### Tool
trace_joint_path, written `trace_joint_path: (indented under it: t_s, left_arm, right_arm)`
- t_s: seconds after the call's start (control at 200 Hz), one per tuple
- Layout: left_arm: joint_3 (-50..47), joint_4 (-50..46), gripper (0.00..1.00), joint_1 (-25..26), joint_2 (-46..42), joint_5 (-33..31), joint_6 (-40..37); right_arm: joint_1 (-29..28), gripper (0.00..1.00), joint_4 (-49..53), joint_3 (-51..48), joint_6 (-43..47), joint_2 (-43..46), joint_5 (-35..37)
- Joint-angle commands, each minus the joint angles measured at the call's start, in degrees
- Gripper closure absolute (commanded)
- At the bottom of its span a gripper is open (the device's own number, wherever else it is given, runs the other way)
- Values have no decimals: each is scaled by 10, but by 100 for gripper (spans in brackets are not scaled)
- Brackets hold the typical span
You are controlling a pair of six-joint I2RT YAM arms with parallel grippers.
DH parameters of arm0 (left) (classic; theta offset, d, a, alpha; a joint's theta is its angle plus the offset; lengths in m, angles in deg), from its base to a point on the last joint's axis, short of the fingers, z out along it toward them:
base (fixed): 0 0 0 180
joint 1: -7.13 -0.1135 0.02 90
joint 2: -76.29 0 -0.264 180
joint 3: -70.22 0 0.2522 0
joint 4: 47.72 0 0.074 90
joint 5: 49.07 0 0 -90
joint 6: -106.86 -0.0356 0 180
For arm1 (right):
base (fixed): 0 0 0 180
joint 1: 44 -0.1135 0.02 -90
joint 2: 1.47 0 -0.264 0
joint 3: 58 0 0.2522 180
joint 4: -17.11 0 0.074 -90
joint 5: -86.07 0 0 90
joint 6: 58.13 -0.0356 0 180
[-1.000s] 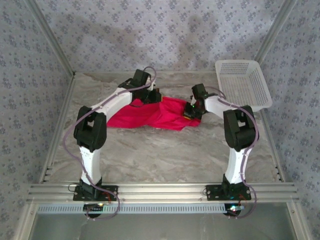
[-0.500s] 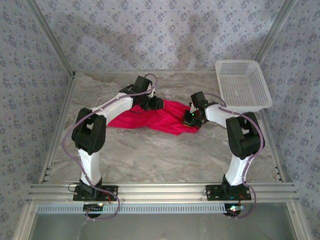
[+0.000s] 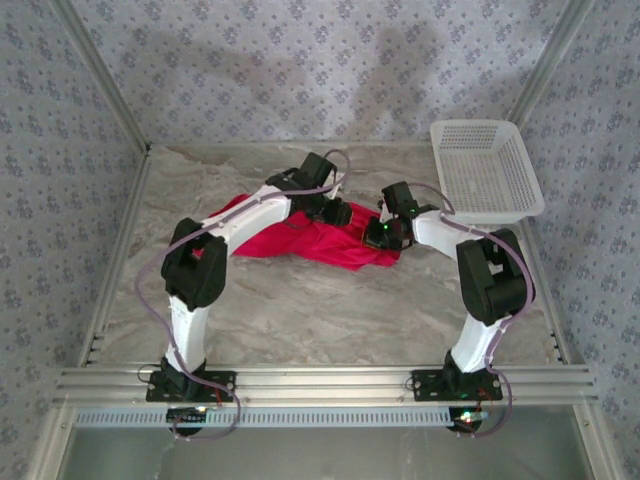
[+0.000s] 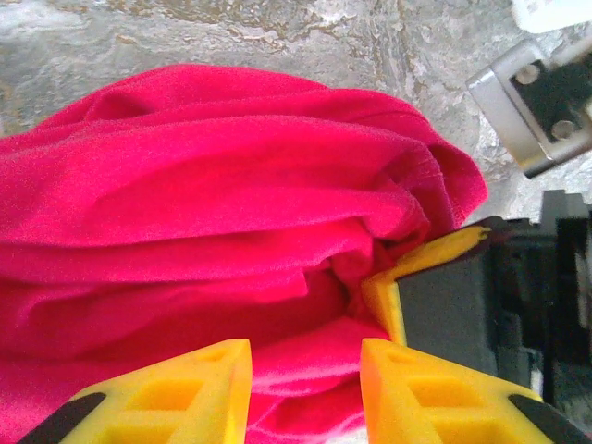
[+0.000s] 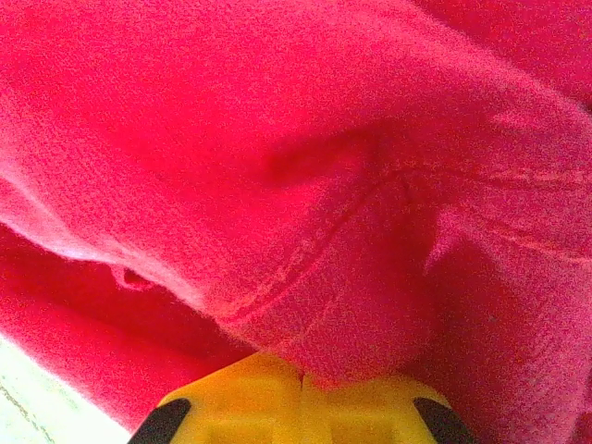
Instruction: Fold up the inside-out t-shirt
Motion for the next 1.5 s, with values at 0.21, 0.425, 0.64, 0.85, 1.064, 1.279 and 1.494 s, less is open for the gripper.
trace_joint_path:
  t_s: [0.21,0.425,0.64,0.85,1.064,1.279,1.494]
  left_arm:
    - [71,-36,57,1,91,0,-20]
    - [77,-6,48,1,124,5,2]
    - [103,-30,97,-4,131,23,10]
    - [119,-55,100,-8,55,20,19]
    - [103,-13,100,-14,-33,108,58]
    - [-18,85,100,-38,-114,208,105]
    - [-239,171,100,-60,-203,201,103]
  right_arm:
    - [-3,100,-1,-10,-8,26,1]
    - [-7,100,-4,-11,-8,26,2]
    - [-7,100,-7,-23,-5,24,7]
    - [-5,100,-10,-34,-5,11,19]
    - [3,100,-17,-27,-19,-15,17]
    - [9,100,-1,0,-19,-23,10]
    - [18,100,12,12,-29,-1,-12]
